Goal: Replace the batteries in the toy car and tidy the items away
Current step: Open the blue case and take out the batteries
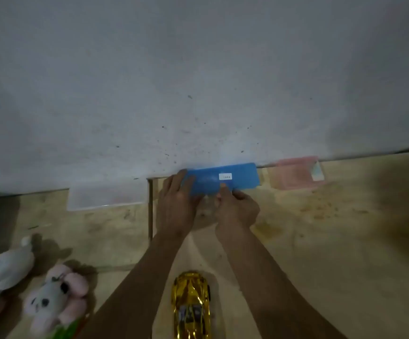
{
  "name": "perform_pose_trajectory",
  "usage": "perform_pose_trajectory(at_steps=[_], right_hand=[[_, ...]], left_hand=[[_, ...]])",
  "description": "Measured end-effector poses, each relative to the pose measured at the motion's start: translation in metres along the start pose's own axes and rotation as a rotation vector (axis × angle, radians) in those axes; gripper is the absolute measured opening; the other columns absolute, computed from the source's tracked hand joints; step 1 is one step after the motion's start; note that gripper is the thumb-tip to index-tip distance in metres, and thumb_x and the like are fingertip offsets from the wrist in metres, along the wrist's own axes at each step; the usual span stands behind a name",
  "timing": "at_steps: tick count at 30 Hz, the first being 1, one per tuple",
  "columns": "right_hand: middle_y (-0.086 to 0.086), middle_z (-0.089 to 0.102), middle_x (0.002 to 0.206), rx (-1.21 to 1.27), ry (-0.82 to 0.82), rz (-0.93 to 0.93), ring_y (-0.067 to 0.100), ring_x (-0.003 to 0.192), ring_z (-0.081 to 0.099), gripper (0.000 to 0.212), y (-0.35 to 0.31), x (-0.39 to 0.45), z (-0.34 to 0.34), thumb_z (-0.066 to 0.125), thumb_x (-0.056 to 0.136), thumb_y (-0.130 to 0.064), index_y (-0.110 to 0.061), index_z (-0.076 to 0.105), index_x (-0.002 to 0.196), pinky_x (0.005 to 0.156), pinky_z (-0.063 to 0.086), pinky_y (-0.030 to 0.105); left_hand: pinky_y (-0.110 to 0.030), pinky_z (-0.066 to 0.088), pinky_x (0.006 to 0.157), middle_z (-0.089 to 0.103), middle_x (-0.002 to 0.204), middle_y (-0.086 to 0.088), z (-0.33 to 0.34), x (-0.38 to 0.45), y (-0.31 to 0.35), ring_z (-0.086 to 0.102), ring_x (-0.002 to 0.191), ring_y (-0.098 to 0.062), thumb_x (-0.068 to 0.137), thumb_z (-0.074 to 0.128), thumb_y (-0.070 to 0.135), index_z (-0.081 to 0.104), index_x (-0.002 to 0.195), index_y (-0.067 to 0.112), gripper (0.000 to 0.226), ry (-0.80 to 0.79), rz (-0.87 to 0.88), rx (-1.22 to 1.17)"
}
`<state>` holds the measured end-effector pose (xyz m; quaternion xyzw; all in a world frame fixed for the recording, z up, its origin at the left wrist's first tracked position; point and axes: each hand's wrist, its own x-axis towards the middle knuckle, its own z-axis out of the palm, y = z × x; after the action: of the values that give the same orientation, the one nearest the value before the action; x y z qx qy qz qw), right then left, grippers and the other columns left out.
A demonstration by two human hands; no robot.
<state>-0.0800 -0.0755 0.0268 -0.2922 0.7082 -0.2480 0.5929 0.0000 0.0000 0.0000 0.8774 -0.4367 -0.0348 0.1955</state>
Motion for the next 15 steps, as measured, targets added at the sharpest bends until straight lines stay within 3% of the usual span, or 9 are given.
perform_pose_trajectory(at_steps=[5, 11, 15], right_hand=[[0.005, 0.074, 0.080, 0.133, 0.003, 0.055, 0.020, 0.071, 0.073, 0.018, 0.008, 0.016, 0.005, 0.083, 0.080, -0.022, -0.010, 0.071, 0.087, 0.065, 0.062, 0.032], [0.013, 0.071, 0.098, 0.253, -0.027, 0.121, 0.023, 0.078, 0.073, 0.031, 0.004, 0.018, 0.007, 0.083, 0.079, -0.015, -0.008, 0.064, 0.102, 0.064, 0.062, 0.030], [0.017, 0.067, 0.100, 0.350, -0.065, 0.145, 0.018, 0.068, 0.066, 0.032, 0.001, 0.014, 0.001, 0.082, 0.080, -0.007, -0.012, 0.057, 0.099, 0.067, 0.061, 0.031]], left_hand=[[-0.050, 0.055, 0.095, 0.063, 0.130, -0.020, 0.018, 0.004, -0.010, 0.058, 0.118, -0.043, 0.073, 0.086, 0.011, 0.066, 0.123, 0.001, 0.055, 0.045, 0.025, 0.004], [-0.049, 0.055, 0.094, 0.063, 0.127, -0.021, 0.025, 0.003, -0.016, 0.057, 0.118, -0.042, 0.070, 0.088, 0.009, 0.065, 0.122, 0.000, 0.058, 0.118, 0.074, 0.008], [-0.048, 0.052, 0.098, 0.064, 0.126, -0.020, 0.026, 0.005, -0.016, 0.059, 0.116, -0.042, 0.074, 0.087, 0.016, 0.066, 0.121, 0.000, 0.053, 0.129, 0.082, 0.013]])
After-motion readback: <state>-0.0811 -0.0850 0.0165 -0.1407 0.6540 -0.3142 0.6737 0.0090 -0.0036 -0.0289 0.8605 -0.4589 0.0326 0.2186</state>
